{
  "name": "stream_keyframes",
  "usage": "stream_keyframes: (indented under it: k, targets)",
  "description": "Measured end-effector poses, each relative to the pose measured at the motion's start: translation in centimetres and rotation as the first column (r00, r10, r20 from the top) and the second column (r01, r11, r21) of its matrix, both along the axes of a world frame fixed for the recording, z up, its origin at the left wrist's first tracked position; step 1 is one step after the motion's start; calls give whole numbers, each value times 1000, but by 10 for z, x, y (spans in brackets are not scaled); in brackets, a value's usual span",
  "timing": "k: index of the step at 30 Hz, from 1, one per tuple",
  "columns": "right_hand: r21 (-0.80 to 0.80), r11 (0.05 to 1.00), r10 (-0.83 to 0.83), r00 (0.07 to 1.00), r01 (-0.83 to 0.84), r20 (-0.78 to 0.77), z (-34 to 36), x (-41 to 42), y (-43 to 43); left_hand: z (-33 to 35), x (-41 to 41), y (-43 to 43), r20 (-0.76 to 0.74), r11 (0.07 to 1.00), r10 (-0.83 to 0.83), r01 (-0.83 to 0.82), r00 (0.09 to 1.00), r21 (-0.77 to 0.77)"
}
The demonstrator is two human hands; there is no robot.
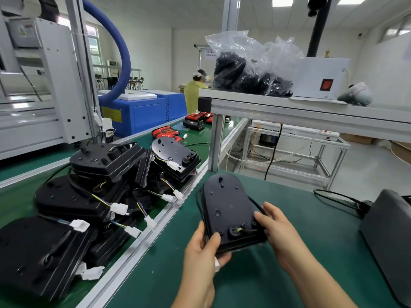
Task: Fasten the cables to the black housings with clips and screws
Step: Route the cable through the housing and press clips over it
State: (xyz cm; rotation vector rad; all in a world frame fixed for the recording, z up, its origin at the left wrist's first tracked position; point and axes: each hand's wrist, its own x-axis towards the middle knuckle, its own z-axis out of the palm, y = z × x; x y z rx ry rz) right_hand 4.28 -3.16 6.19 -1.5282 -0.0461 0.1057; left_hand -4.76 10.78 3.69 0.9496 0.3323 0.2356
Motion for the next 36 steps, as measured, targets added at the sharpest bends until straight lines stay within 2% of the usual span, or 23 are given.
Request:
stream_keyframes:
  k: [8,14,19,25,32,34,36]
  targets:
    - [-75,980,183,982,-186,-47,-3,11,72,-2,44,46,46,940,341,-341,939,-7]
    - [-89,956,266,954,-279,-135,-19,12,97,-16,54,69,-15,901,433,-432,901,22]
    - [-158,935,290,940,-319,-182,-31,14,105,-22,57,77,-63,887,458,-452,887,94]
    - [-259,878,357,911,-403,-207,-28,9,109,-15,63,84,-128,831,509,-447,851,330]
    - [-356,837,382,910,-415,-161,-31,7,110,-14,66,92,-205,774,539,-385,817,503]
    - [-375,833,381,914,-406,-141,-33,8,109,-11,64,94,-176,727,558,-375,811,575]
    - [-395,828,381,916,-397,-124,-36,9,110,-4,60,92,-131,615,583,-330,802,716]
